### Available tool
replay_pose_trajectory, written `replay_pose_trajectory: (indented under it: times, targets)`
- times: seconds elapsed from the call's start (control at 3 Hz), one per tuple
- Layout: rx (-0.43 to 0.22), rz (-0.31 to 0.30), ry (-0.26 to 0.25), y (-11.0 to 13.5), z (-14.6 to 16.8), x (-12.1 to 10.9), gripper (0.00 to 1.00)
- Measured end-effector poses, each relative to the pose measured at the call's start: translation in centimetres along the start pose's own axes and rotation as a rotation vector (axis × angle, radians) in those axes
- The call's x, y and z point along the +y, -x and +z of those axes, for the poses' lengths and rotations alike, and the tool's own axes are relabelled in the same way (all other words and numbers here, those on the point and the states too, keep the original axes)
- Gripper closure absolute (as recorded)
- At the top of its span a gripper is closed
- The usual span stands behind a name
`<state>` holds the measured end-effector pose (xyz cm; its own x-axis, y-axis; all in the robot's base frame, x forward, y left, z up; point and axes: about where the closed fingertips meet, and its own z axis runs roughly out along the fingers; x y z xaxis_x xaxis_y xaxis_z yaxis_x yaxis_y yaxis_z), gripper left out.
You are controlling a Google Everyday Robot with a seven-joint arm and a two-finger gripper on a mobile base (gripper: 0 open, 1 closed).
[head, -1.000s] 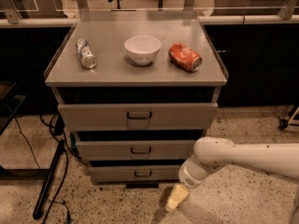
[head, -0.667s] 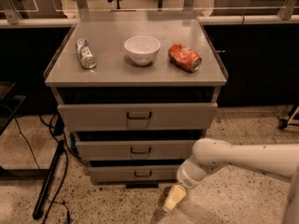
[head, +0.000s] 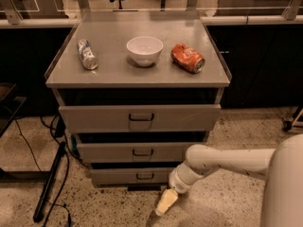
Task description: Open bottom drawer
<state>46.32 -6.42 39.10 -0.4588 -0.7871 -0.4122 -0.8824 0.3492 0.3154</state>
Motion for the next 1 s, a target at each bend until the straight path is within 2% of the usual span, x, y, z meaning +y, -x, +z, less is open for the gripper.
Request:
replay_pose_trajectory:
  times: [0.33,0.67,1.0]
  targets:
    - [-0.027,-0.011,0.043,0.6,2.2,-0.4,0.0]
    - [-0.027,-0.011,0.043,0.6,2.2,-0.4,0.0]
    - [-0.041,-0.008,0.073,1.2,5.1,-1.5,0.0]
